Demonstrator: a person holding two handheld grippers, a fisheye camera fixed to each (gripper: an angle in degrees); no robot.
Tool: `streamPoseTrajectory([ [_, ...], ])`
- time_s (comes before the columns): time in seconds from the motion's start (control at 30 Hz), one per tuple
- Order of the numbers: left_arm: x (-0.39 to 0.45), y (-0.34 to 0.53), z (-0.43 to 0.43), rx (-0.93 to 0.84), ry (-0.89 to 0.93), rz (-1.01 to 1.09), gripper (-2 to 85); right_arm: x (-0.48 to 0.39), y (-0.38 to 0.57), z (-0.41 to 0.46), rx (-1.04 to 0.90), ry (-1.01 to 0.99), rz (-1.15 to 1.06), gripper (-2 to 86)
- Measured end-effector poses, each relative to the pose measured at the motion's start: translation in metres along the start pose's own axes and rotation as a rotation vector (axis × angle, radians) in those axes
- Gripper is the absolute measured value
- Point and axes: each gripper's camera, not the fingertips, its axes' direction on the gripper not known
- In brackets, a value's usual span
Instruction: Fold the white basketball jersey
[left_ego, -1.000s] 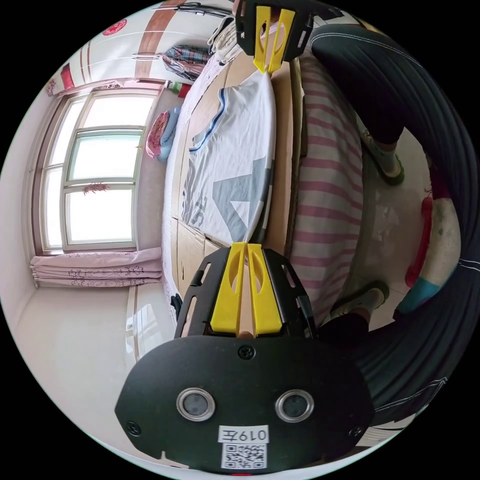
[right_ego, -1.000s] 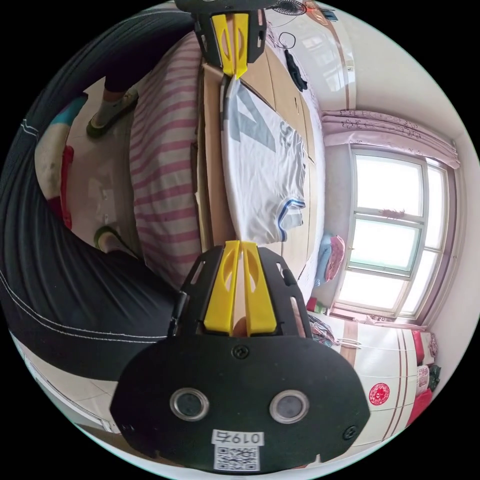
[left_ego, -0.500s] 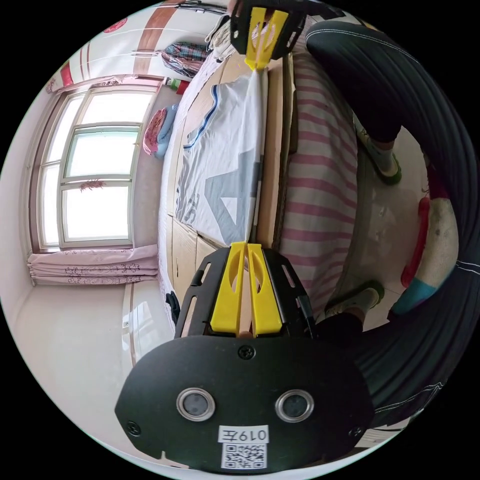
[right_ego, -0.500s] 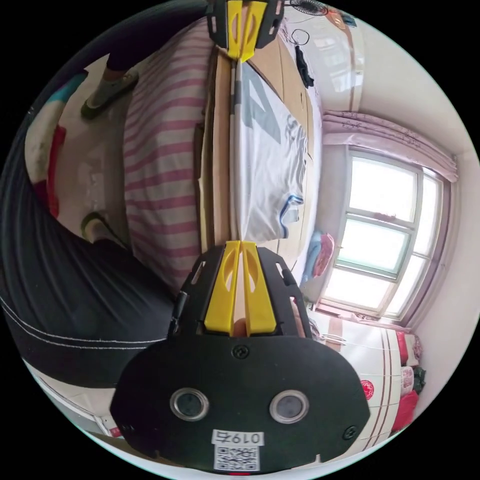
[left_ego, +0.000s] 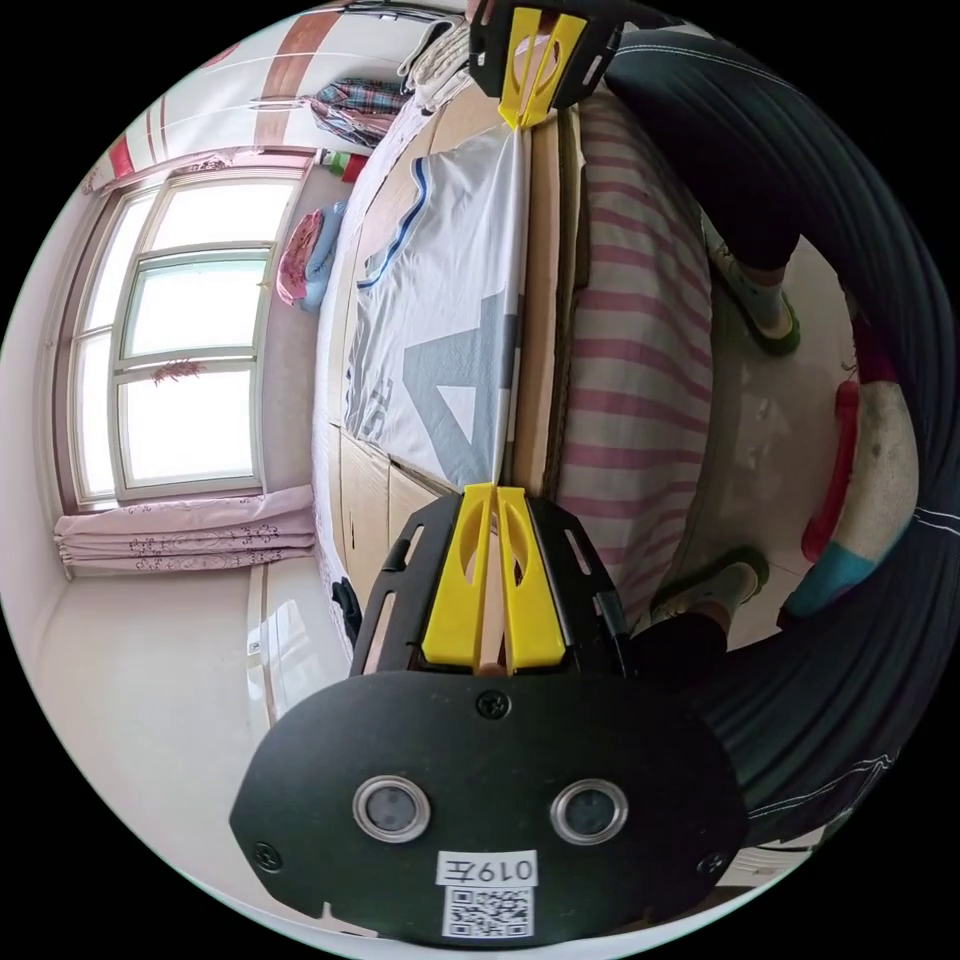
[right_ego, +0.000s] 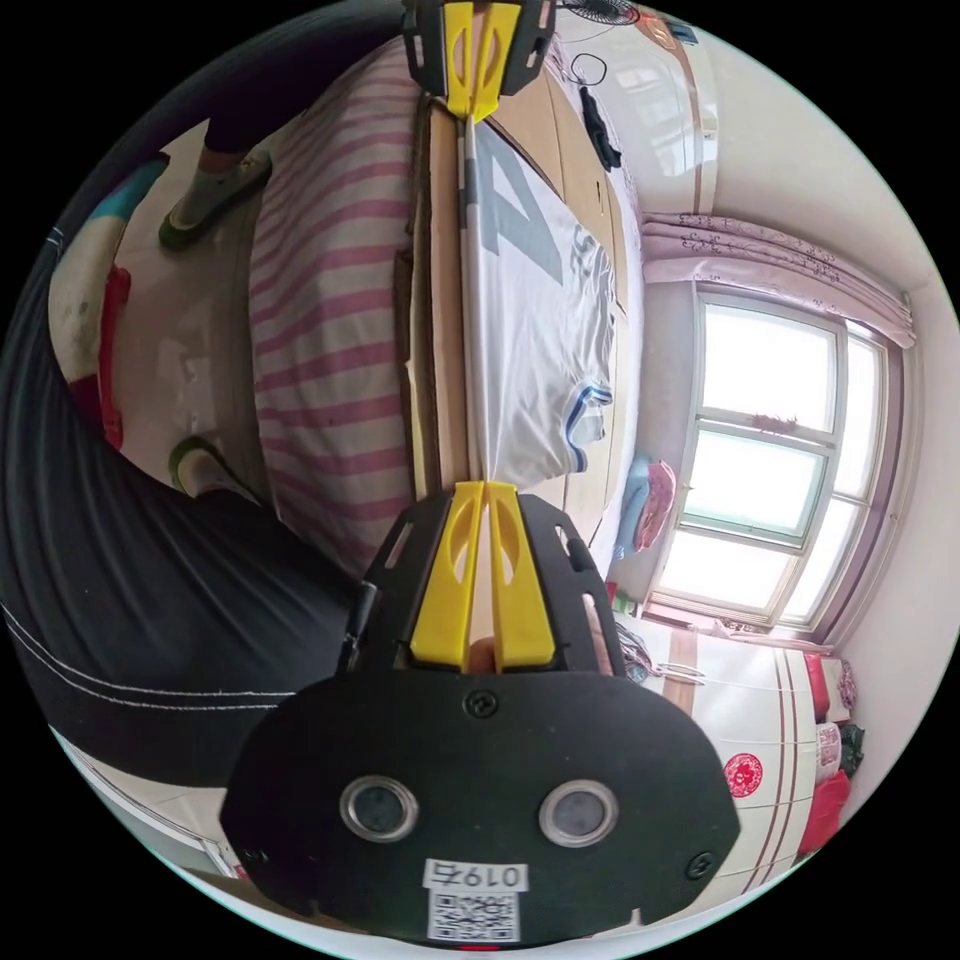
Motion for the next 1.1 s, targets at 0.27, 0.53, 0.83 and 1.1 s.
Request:
streamPoseTrajectory([
  [0.27,0.007,-0.014,-0.008,0.005,-0.016,0.02,0.9,0.002,-0.014,-0.013,0.014,-0.065,-0.016,5.7],
  [0.53,0.012,-0.031,-0.014,0.006,-0.02,0.023,0.9,-0.017,-0.041,-0.017,-0.008,0.015,-0.132,3.3],
  [0.83,0.012,-0.054,-0.022,-0.008,-0.134,0.274,1.0,-0.014,-0.076,-0.038,-0.029,-0.015,-0.034,0.0],
  [1.1,-0.004,-0.05,-0.019,-0.088,-0.154,0.389,0.9,-0.009,-0.121,-0.085,0.01,-0.033,-0.006,-0.5],
])
